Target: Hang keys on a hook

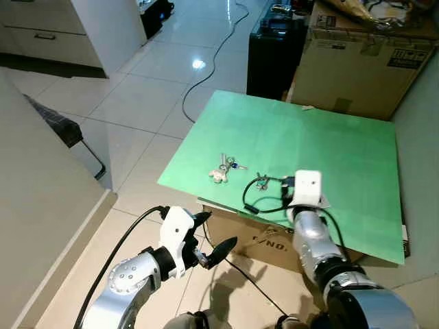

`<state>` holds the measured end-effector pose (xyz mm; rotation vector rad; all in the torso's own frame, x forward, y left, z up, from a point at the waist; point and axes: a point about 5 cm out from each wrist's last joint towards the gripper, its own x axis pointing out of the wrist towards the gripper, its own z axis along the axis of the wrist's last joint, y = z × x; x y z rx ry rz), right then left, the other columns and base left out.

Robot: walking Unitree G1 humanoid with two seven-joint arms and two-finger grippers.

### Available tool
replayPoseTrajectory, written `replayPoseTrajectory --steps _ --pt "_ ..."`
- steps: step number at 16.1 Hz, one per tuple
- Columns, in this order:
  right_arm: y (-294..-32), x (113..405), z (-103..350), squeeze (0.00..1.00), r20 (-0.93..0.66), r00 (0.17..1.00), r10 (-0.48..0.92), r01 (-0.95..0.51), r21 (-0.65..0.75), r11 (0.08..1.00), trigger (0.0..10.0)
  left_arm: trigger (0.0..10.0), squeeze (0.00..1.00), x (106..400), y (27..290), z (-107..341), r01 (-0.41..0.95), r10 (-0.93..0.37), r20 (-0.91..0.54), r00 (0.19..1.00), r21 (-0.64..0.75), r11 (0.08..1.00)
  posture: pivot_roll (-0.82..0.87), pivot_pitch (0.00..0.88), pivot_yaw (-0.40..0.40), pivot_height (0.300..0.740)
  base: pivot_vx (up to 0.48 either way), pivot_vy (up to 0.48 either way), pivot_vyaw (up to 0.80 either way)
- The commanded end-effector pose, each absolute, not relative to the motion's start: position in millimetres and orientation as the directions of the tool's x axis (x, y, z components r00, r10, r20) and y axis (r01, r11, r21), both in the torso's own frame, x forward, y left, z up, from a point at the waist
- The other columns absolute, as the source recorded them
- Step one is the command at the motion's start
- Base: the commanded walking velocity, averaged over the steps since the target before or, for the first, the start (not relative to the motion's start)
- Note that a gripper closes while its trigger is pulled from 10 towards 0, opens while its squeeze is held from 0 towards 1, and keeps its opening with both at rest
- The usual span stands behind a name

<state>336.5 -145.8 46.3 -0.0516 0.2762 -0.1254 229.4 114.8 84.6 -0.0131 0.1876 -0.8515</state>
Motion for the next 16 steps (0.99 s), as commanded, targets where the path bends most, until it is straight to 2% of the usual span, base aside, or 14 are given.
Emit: replayPoseTrajectory --steps 1,6,15,16 --pt "-142.6 333.4 40.2 0.0 -0.311 0.941 -0.137 0.13 -0.045 0.991 10.0 10.0 0.0 227.4 119.5 87.2 0.743 -0.742 -0.164 0.65 -0.072 0.666 0.08 0.179 0.12 0.74 0.0 0.0 0.0" --pt "-148.1 323.1 26.2 0.0 -0.376 0.902 -0.211 0.188 -0.096 0.977 10.0 10.0 0.0 224.8 121.1 87.5 0.742 -0.743 -0.168 0.648 -0.078 0.666 0.08 0.191 0.127 0.74 0.0 0.0 0.0" --pt "-147.7 314.4 13.3 0.0 -0.464 0.862 -0.202 0.206 -0.042 0.978 10.0 10.0 0.0 224.1 121.1 87.9 0.743 -0.744 -0.174 0.645 -0.087 0.664 0.09 0.201 0.129 0.74 0.0 0.0 0.0" --pt "-148.3 314.5 13.3 0.0 -0.465 0.863 -0.198 0.2 -0.046 0.979 7.5 10.0 0.0 224.4 121.2 88.2 0.741 -0.743 -0.173 0.647 -0.086 0.666 0.09 0.202 0.129 0.74 0.0 0.0 0.0"
